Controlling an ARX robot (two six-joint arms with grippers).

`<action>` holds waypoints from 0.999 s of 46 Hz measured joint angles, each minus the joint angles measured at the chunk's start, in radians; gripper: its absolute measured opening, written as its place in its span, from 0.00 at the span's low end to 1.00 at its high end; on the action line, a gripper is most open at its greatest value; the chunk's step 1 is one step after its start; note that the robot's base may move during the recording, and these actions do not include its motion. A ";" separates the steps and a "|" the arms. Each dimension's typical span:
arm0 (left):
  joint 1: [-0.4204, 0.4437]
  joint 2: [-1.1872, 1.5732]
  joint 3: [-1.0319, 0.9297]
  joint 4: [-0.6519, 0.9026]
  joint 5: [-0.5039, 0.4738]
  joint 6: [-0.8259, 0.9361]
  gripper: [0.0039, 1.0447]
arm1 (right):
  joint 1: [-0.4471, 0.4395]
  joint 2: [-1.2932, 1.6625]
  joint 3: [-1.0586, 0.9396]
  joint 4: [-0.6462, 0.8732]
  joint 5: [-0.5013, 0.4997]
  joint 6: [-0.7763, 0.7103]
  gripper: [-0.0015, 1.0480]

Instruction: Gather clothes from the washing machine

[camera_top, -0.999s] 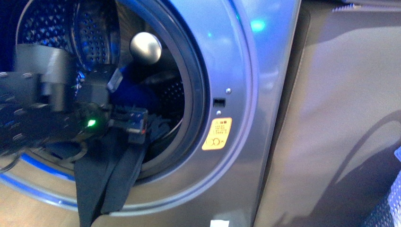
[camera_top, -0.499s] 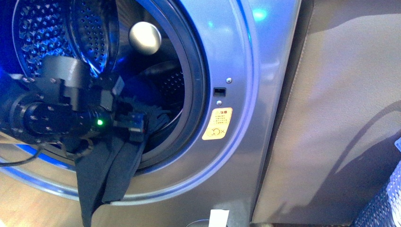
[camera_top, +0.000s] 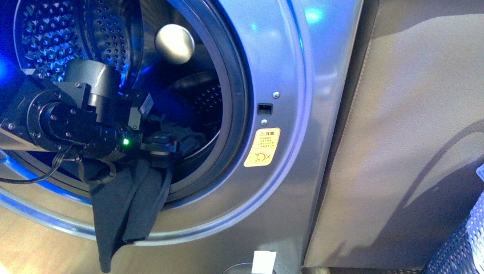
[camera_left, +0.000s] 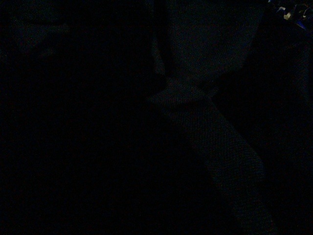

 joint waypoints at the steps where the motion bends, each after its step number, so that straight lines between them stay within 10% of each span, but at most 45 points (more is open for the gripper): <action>1: 0.000 -0.002 -0.003 0.002 0.000 0.001 0.43 | 0.000 0.000 0.000 0.000 0.000 0.000 0.92; 14: -0.014 -0.103 -0.160 0.095 0.038 0.057 0.13 | 0.000 0.000 0.000 0.000 0.000 0.000 0.92; 46: -0.017 -0.750 -0.684 0.218 0.285 0.124 0.11 | 0.000 0.000 0.000 0.000 0.000 0.000 0.92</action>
